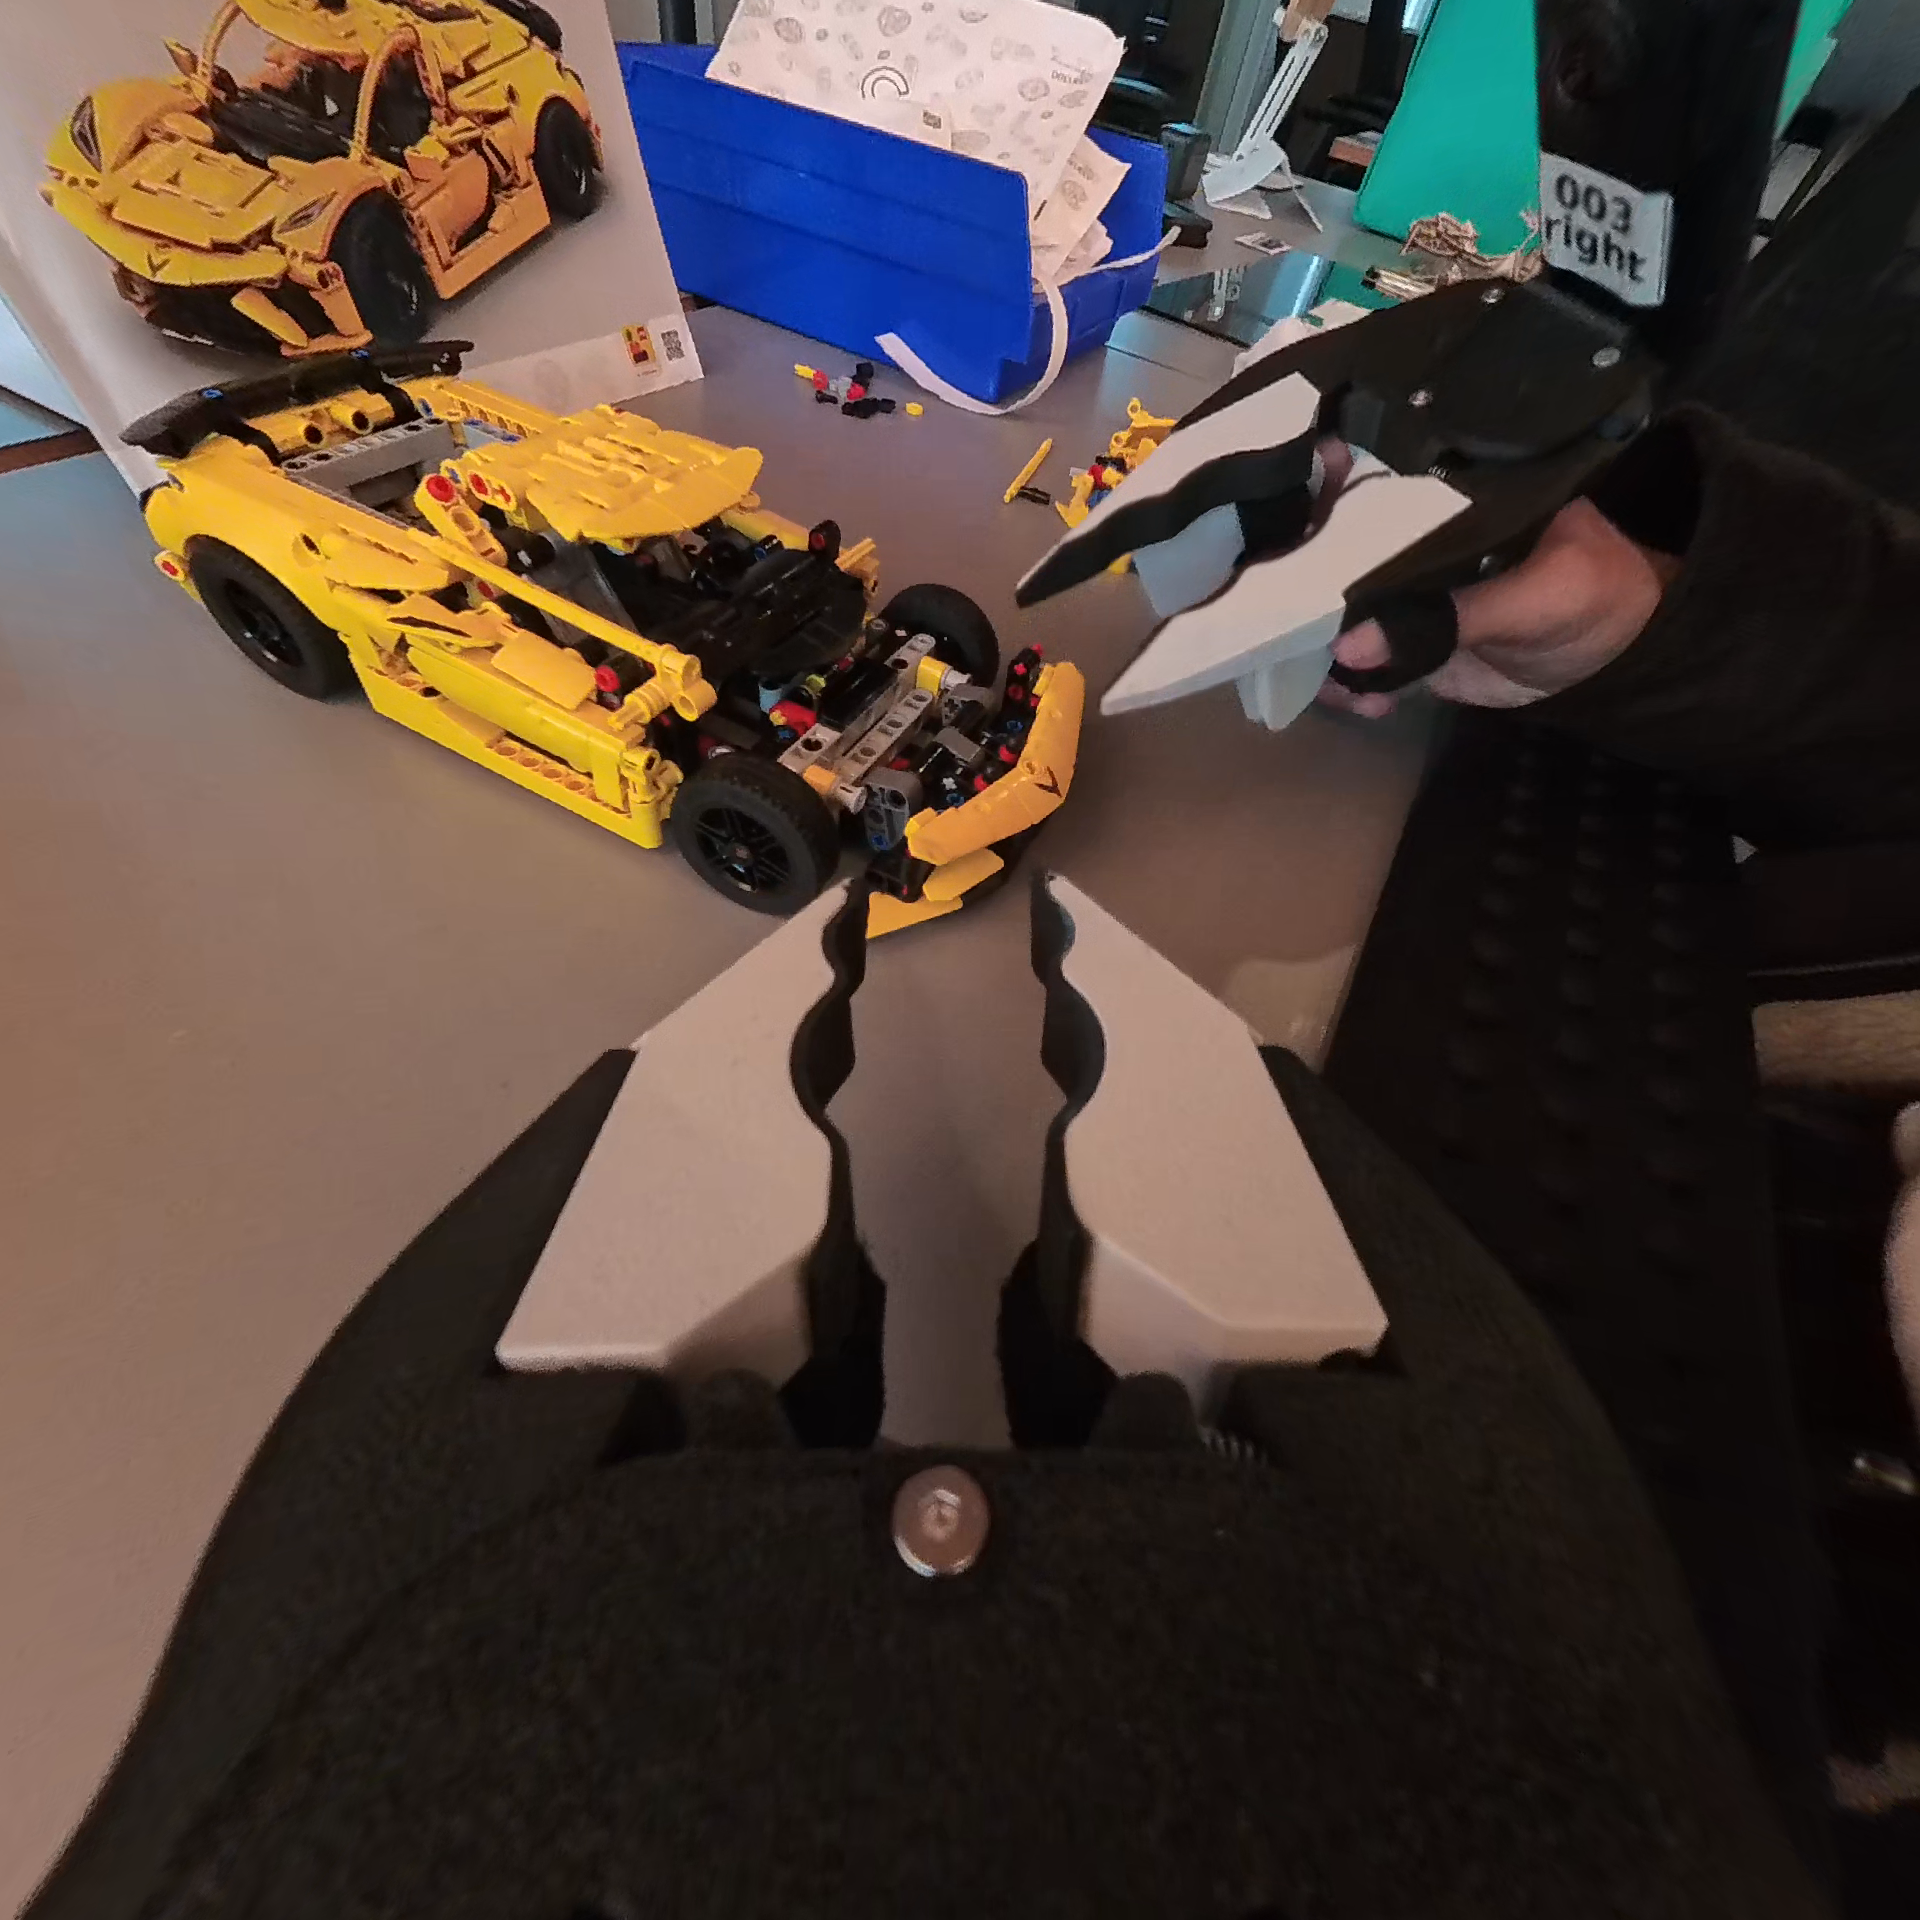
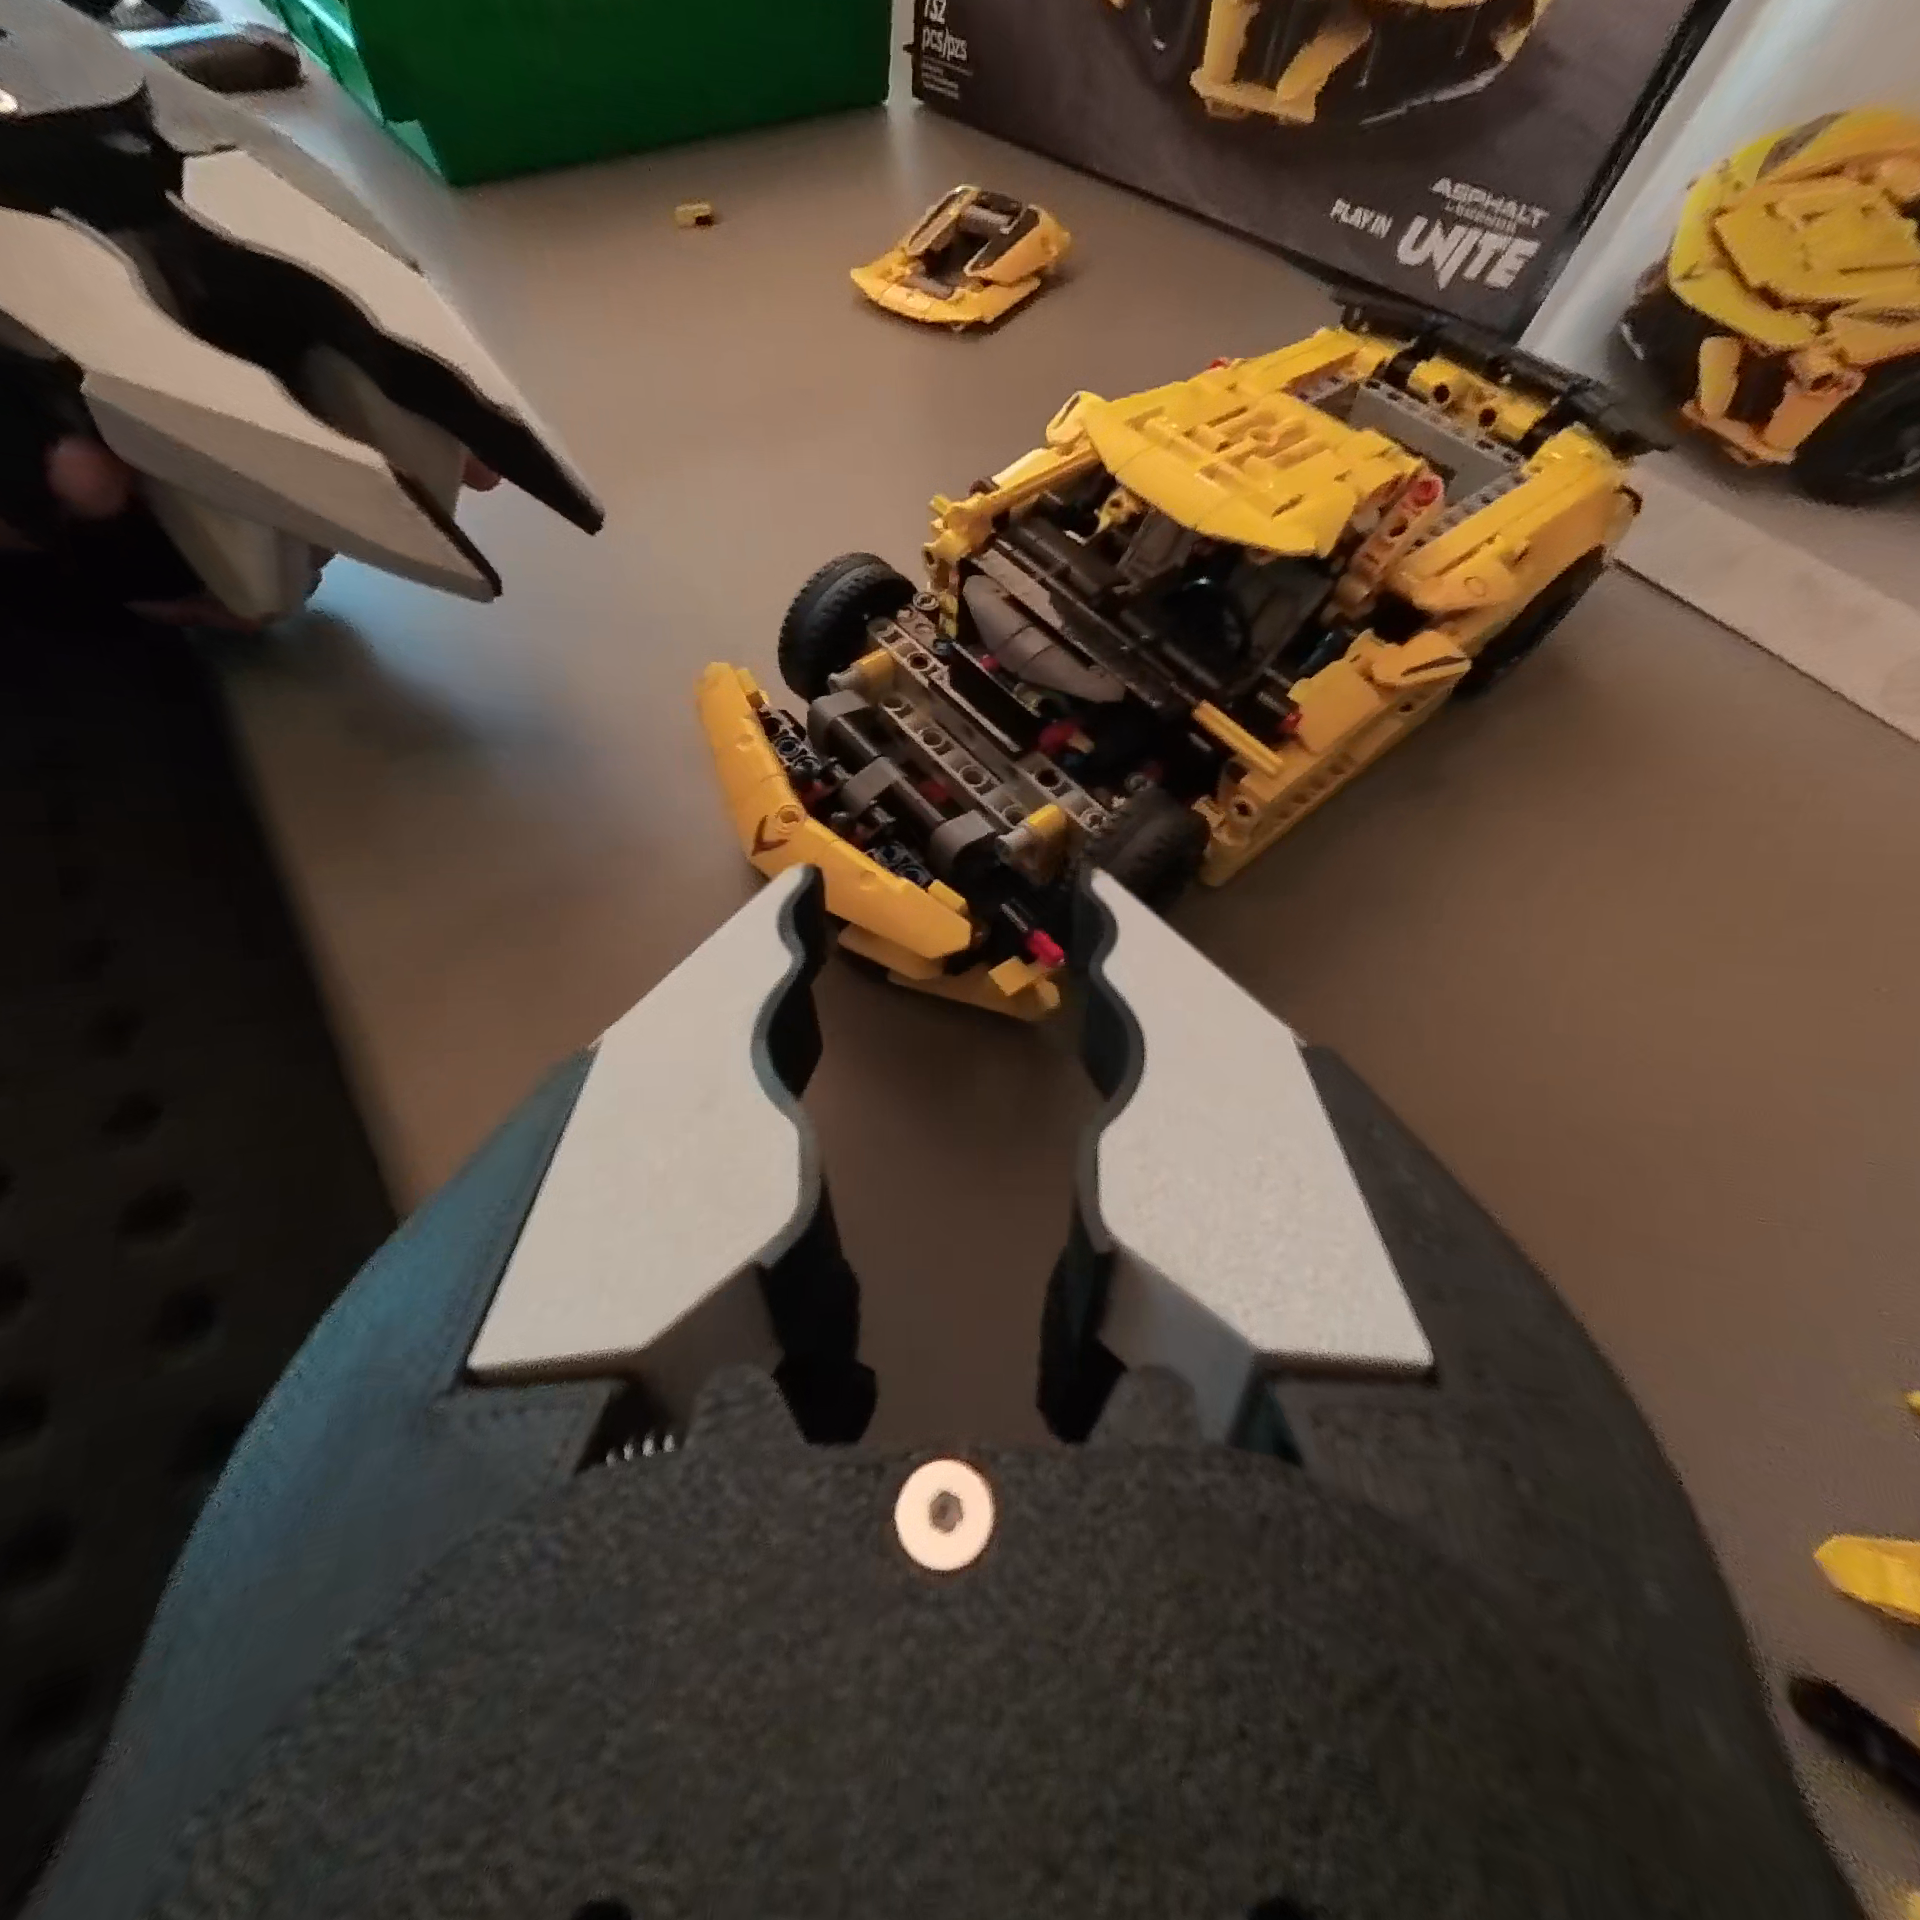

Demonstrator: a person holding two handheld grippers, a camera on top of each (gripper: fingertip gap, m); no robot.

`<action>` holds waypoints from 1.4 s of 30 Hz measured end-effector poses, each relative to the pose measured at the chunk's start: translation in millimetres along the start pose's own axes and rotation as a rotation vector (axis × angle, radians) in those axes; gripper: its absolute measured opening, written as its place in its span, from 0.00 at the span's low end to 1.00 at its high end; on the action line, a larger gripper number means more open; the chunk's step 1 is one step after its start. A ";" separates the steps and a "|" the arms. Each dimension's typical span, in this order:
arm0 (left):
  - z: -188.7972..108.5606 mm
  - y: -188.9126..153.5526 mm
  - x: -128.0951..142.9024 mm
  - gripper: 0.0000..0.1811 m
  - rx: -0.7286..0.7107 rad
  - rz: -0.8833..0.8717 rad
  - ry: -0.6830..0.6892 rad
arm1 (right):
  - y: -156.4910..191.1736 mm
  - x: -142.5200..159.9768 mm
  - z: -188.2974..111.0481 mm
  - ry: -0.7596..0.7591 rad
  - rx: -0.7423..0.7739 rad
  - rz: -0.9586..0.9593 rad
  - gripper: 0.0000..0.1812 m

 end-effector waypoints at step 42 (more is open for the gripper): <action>110.6 -44.9 0.0 0.19 0.302 0.399 0.372 | -16.0 25.5 9.7 0.148 -0.338 -0.025 0.09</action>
Point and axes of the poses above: each gripper's, where its closed fingertips meet, z out along the fingers, x out of its underside, y = z × x across the jaws, the point moved 1 cm from there along -z, back along the fingers, and after that the axes turned 3 degrees about -x, right-handed, at the moved point
